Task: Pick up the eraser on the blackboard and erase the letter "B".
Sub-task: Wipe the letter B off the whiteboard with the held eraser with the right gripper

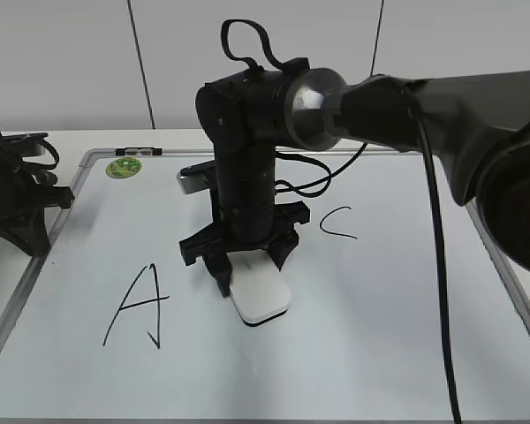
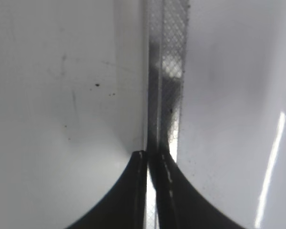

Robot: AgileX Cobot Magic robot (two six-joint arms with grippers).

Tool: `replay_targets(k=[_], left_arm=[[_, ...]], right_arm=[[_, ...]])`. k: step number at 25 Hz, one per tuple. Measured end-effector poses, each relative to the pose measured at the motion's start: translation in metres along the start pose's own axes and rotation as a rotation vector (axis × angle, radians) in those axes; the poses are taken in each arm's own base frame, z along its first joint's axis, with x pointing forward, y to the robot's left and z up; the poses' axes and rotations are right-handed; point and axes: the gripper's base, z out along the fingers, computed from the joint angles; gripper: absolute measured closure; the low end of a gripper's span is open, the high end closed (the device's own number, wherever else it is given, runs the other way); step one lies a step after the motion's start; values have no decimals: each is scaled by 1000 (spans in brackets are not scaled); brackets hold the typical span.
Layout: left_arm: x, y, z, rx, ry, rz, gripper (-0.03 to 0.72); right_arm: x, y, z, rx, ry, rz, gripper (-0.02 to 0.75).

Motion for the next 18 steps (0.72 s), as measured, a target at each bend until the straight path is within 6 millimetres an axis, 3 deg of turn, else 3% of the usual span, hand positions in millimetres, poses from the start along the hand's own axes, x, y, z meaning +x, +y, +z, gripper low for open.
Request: replay_targets(k=[10, 18], left_arm=[[-1, 0, 0, -3, -10, 2, 669], [-2, 0, 0, -5, -19, 4, 669]], right_arm=[[-2, -10, 0, -1, -1, 41, 218], [-9, -46, -1, 13, -9, 120, 219]])
